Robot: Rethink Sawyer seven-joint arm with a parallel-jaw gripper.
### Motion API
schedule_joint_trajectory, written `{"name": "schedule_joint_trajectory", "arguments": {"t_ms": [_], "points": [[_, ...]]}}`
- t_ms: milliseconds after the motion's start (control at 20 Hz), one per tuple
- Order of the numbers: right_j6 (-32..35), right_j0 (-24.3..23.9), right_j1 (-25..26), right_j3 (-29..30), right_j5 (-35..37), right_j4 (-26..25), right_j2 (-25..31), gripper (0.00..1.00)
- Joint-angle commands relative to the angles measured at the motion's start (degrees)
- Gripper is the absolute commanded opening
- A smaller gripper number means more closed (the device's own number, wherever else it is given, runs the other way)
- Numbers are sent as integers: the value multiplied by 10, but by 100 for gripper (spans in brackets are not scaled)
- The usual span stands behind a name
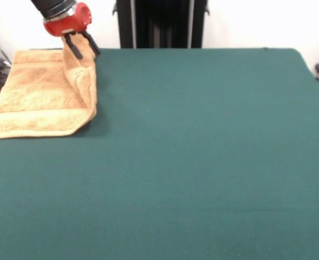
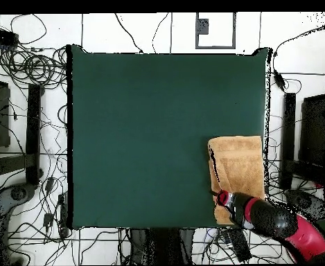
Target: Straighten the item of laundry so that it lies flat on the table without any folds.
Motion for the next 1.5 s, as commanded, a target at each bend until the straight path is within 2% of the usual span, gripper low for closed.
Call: {"name": "schedule_joint_trajectory", "arguments": {"t_ms": [50, 700, 1150, 1500], "points": [[-57, 15, 32, -16, 63, 30, 59, 100], [-69, 6, 34, -33, 80, 19, 64, 100], [-101, -14, 0, -55, 168, 38, 84, 100], [-126, -15, -21, -85, 206, 20, 100, 100]]}}
